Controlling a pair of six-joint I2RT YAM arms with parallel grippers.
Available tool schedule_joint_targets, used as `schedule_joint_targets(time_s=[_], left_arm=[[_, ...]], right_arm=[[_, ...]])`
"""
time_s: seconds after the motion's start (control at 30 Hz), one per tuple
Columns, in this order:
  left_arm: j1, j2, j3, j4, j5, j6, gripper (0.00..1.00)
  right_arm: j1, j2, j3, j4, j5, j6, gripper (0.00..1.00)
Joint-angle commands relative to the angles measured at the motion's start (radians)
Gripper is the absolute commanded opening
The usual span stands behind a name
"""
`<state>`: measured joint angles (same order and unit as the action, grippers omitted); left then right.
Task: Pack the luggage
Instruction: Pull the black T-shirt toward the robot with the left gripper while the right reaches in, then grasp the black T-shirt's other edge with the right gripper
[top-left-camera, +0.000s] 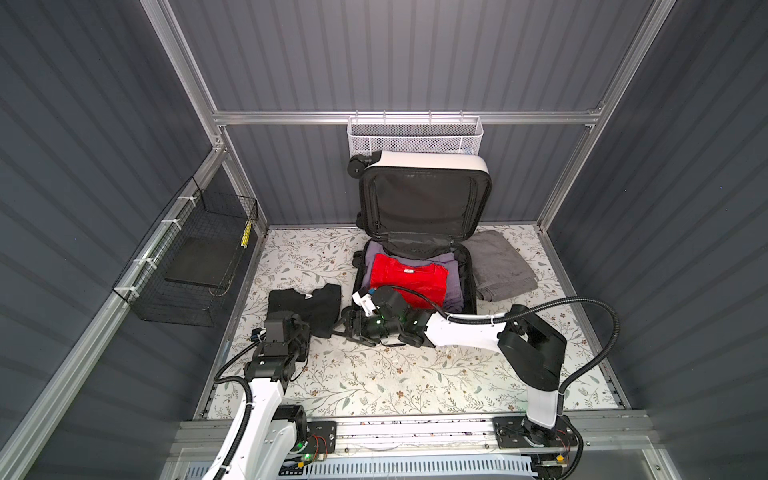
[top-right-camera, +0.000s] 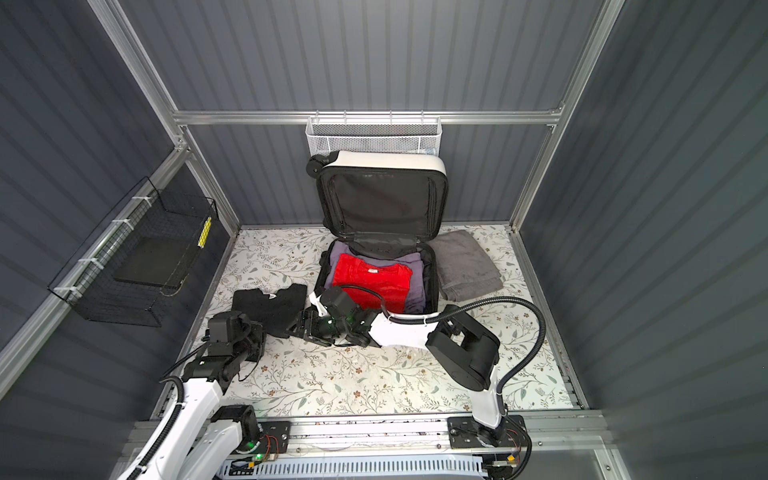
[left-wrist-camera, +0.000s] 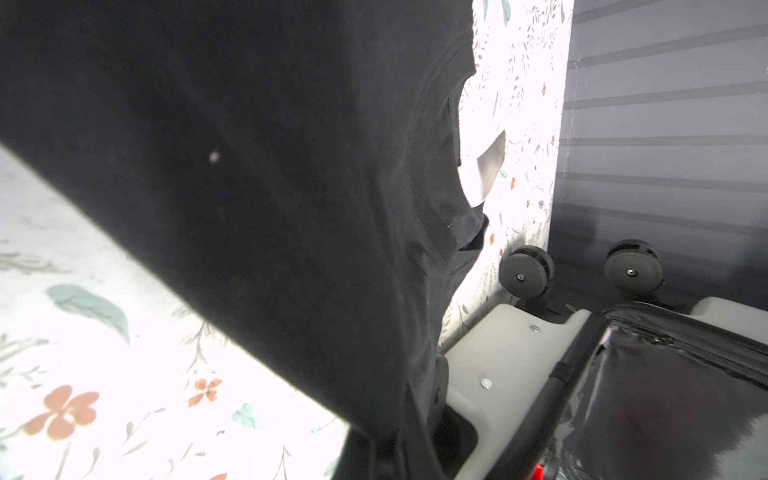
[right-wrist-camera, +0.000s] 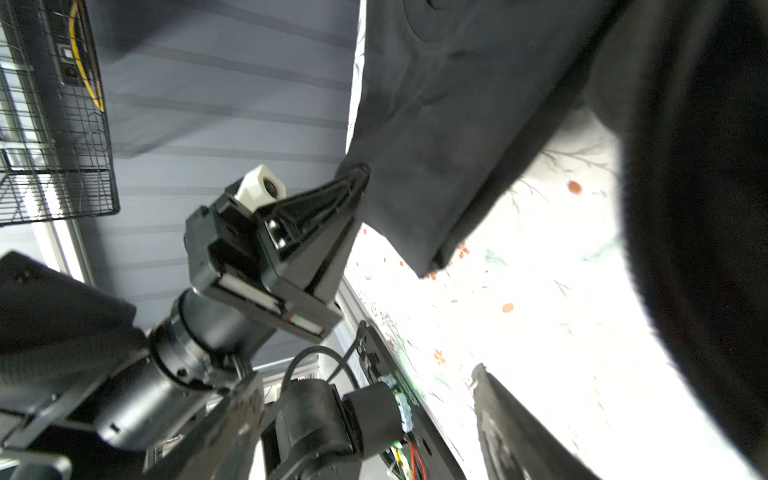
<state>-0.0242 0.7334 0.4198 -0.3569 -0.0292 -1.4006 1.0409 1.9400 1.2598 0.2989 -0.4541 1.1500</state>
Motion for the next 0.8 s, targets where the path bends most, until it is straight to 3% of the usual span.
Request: schedule_joint_targets(time_s=[0.0, 0.77], left_arm=[[0.004, -0.033, 0.045, -0.045, 0.017, -0.027, 0.00], [0.004, -0.066, 0.035, -0.012, 0.058, -0.091, 0.00]], right_arm=[[0.011, 0.031, 0.041, 0.000, 0.022, 0.009, 0.79], [0.017, 0.179, 0.215, -0.063, 0.025, 0.019, 0.85]])
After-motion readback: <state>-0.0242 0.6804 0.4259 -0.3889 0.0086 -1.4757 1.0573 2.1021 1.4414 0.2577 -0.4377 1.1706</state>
